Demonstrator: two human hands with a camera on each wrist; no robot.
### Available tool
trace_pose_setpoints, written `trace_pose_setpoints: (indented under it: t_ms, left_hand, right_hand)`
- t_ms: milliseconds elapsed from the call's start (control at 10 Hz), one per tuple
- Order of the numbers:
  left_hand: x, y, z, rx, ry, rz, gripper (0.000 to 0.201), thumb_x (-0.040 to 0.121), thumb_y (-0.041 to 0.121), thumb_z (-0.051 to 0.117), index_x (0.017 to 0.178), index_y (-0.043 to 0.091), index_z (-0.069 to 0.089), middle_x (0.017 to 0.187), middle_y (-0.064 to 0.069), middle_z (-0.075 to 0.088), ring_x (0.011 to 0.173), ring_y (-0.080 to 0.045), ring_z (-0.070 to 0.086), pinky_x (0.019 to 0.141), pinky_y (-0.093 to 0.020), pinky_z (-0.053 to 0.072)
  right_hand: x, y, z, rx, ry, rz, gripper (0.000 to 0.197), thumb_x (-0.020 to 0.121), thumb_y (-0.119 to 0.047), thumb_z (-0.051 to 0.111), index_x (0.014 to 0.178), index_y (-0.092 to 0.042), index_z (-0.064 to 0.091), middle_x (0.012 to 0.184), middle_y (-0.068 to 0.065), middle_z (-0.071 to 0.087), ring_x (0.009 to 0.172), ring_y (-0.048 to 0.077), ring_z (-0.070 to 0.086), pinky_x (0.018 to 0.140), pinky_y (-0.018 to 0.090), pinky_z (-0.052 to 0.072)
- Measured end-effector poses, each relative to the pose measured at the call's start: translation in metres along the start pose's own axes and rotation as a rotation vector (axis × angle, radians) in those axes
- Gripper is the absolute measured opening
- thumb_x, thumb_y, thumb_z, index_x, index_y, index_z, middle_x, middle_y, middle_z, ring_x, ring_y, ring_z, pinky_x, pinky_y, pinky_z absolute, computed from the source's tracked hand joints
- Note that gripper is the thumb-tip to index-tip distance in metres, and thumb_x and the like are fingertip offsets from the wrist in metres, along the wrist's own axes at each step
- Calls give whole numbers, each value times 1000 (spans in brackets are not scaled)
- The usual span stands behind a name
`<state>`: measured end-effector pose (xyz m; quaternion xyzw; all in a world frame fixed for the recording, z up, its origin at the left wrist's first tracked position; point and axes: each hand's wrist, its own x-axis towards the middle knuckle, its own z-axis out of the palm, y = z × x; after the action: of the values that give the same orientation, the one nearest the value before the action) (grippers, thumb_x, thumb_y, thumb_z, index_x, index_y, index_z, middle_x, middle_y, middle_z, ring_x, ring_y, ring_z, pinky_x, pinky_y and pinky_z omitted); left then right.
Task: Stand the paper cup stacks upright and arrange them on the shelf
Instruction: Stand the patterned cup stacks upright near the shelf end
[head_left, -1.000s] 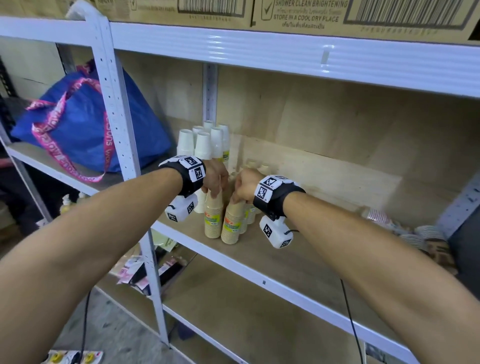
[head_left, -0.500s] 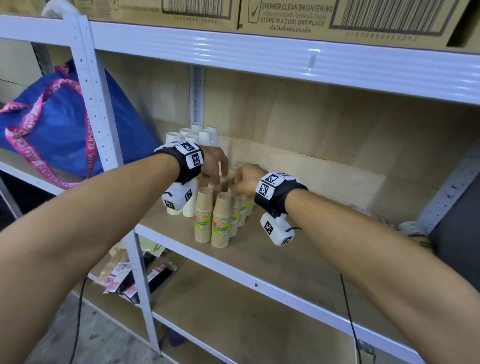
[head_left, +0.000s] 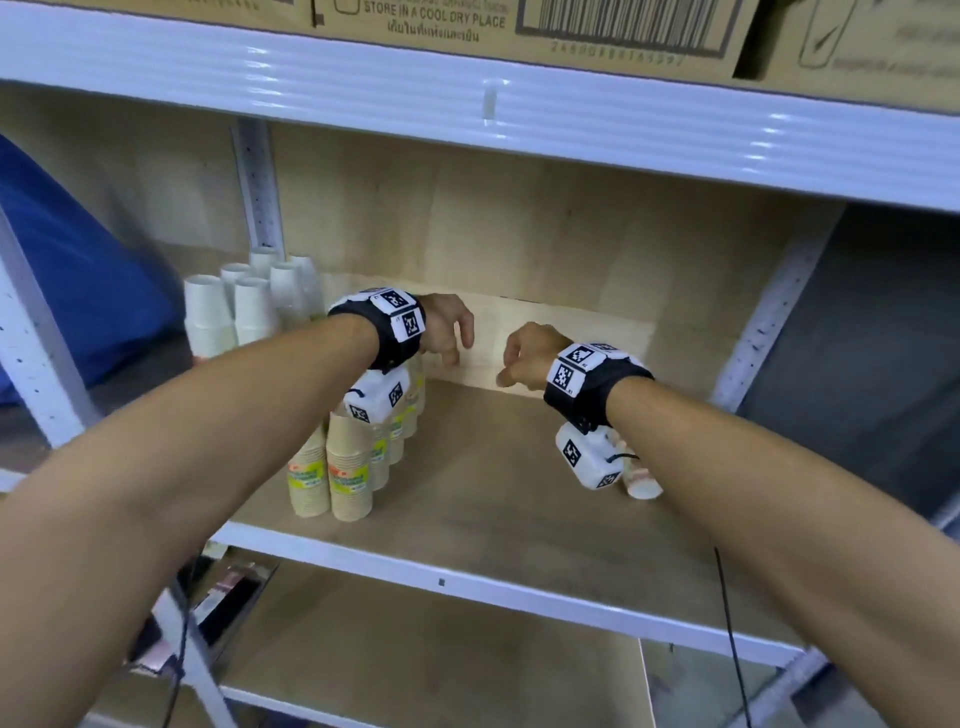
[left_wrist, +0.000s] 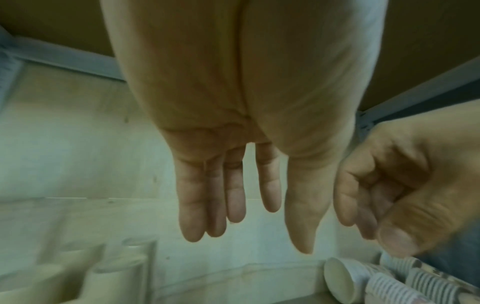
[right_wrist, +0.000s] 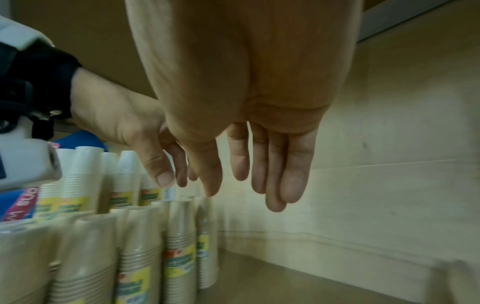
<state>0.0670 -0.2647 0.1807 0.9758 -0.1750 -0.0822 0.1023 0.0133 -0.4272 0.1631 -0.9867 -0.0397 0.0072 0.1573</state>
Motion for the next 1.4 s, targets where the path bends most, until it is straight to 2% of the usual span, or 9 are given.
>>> trace_pose_setpoints:
  t_ms: [100, 300, 500, 700, 900, 1100, 1200, 1300, 1400]
  left_hand:
    - [23, 25, 11, 13, 0, 63, 39, 76, 15, 79, 112, 22, 65, 88, 5, 53, 88, -23, 58, 75, -32, 51]
    - [64, 72, 35, 30, -38, 212, 49, 75, 22, 82, 120, 25, 61, 111, 1, 55, 102, -21, 56, 90, -32, 49]
    - [88, 118, 67, 63, -89, 389, 56, 78, 16, 78, 129, 23, 56, 118, 0, 48, 104, -19, 51, 82, -27, 43]
    - [110, 160, 101, 100, -129, 509, 65, 77, 14, 78, 135, 21, 51, 128, -2, 49, 112, -21, 53, 78, -25, 41]
    - [125, 190, 134, 146, -137, 583, 64, 74, 17, 81, 132, 20, 53, 124, -2, 51, 112, -22, 54, 85, -21, 38]
    - [132, 203, 162, 245, -124, 641, 63, 70, 28, 80, 127, 31, 54, 123, -4, 53, 112, -26, 56, 93, -31, 47]
    - [142, 205, 177, 283, -107, 711, 62, 68, 32, 79, 124, 36, 53, 122, -1, 54, 111, -24, 56, 95, -38, 49]
    - [136, 206, 179, 340, -105, 750, 59, 73, 32, 75, 128, 34, 52, 124, -1, 50, 115, -24, 52, 97, -40, 46]
    - [136, 205, 186, 394, -72, 795, 52, 79, 33, 71, 128, 31, 54, 125, -3, 50, 116, -27, 49, 98, -39, 42]
  right_hand:
    - [0, 35, -10, -6, 9, 101, 31, 81, -22, 76, 104, -2, 68, 101, 11, 70, 90, 27, 69, 75, 31, 53]
    - [-5, 105, -22, -72, 88, 259, 28, 80, -19, 73, 102, -3, 71, 108, 10, 69, 100, 26, 66, 79, 29, 53]
    - [-21, 163, -16, -95, 91, 390, 35, 80, -24, 71, 109, -4, 67, 114, 10, 64, 105, 28, 63, 82, 28, 51]
    - [-40, 204, 5, -62, 125, 484, 38, 86, -26, 63, 120, -11, 59, 124, 12, 60, 113, 31, 58, 96, 39, 50]
    - [-52, 228, 28, 66, 212, 597, 52, 85, -30, 64, 130, -9, 51, 131, 16, 53, 121, 33, 54, 98, 40, 46]
    - [-48, 259, 56, 182, 422, 481, 56, 86, -59, 42, 140, -45, 32, 155, -13, 25, 141, 12, 31, 116, 38, 30]
    - [-51, 266, 59, 156, 284, 601, 58, 92, -37, 53, 146, -21, 36, 153, 7, 35, 138, 25, 37, 114, 39, 33]
    - [-47, 275, 69, 158, 232, 671, 56, 92, -27, 56, 144, -12, 39, 143, 16, 45, 129, 33, 47, 105, 38, 40]
    - [-44, 275, 75, 107, 215, 703, 69, 96, -27, 50, 154, -15, 14, 151, 15, 35, 131, 32, 46, 104, 38, 40]
